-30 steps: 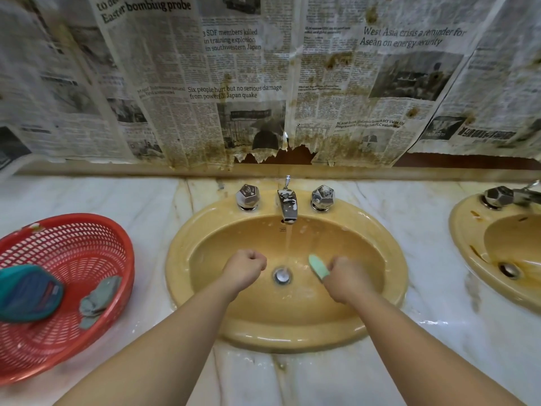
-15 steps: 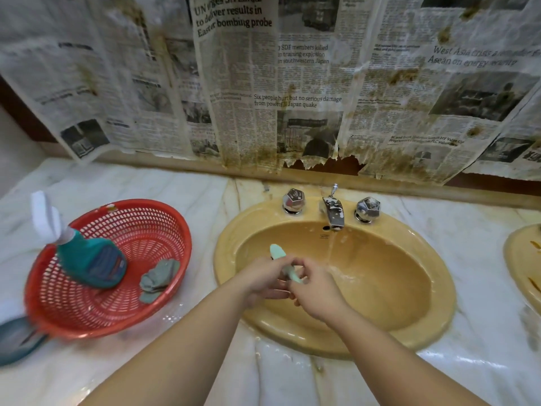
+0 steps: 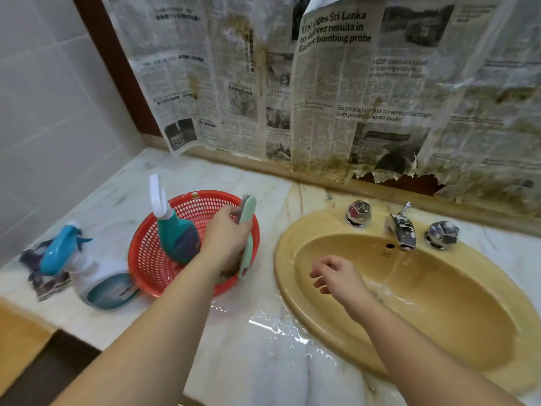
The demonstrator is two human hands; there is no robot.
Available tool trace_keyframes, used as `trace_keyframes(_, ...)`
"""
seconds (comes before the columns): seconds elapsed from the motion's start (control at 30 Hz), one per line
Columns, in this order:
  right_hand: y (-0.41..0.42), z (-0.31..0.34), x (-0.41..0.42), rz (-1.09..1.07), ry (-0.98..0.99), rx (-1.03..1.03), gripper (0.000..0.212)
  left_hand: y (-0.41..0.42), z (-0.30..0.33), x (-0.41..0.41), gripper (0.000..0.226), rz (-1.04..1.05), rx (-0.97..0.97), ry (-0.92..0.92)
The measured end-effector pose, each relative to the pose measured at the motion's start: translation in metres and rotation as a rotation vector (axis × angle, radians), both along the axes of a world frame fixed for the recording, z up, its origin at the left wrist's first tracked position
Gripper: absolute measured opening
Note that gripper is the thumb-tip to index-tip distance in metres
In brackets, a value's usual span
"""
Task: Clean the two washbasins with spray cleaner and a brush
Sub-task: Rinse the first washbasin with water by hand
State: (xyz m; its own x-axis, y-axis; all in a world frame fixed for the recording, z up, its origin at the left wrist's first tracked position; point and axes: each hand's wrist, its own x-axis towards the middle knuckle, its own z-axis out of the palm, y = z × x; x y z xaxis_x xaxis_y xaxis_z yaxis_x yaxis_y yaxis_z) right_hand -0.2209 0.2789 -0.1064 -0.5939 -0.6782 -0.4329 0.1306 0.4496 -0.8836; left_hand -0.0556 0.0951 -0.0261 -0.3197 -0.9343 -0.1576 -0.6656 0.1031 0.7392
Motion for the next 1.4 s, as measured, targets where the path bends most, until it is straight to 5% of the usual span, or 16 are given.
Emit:
trace_keyframes(0.2,0.016,-0.027,-0.022,-0.201,-0.045,0.095,0.013,-0.020,-0.019,0.027,0.028,0.113,-0.036,-0.245)
trace_keyframes(0.33,0.032,-0.038,-0.044,-0.354,-0.239,0.095,0.009,-0.020,-0.024,0.015,0.064,0.028,0.043,-0.493)
trace_keyframes(0.4,0.040,-0.043,-0.057,-0.488,-0.364,0.053,0.009,-0.014,-0.028,0.000,0.064,0.012,-0.078,-0.540)
trace_keyframes(0.47,0.047,-0.047,-0.073,-0.629,-0.504,-0.014,0.017,-0.003,-0.031,-0.020,0.050,-0.030,-0.331,-0.403)
trace_keyframes(0.57,0.052,-0.055,-0.098,-0.809,-0.683,-0.116,0.027,0.020,-0.036,-0.059,0.030,-0.204,-0.512,-0.116)
trace_keyframes(0.63,0.051,-0.059,-0.111,-0.913,-0.771,-0.183,0.027,0.038,-0.043,-0.089,0.026,-0.358,-0.511,-0.093)
trace_keyframes(0.73,0.039,-0.063,-0.124,-1.083,-0.804,-0.254,0.027,0.063,-0.069,-0.127,0.028,-0.640,-0.387,-0.242)
trace_keyframes(0.87,0.009,-0.058,-0.110,-0.945,-0.845,-0.329,0.028,0.078,-0.118,-0.155,0.037,-0.991,-0.205,-0.560)
trace_keyframes(0.97,0.010,-0.060,-0.106,-1.046,-0.805,-0.264,0.023,0.079,-0.139,-0.159,0.036,-1.152,-0.163,-0.741)
trace_keyframes(1.13,0.025,-0.063,-0.107,-0.912,-0.906,-0.326,0.036,0.075,-0.149,-0.182,0.041,-1.429,-0.508,-0.784)
trace_keyframes(1.3,0.037,-0.073,-0.119,-1.036,-0.891,-0.284,0.045,0.050,-0.163,-0.215,0.049,-1.621,-0.959,-0.740)
trace_keyframes(1.4,0.030,-0.058,-0.115,-0.880,-0.951,-0.317,0.048,0.041,-0.170,-0.208,0.058,-1.699,-1.079,-0.966)
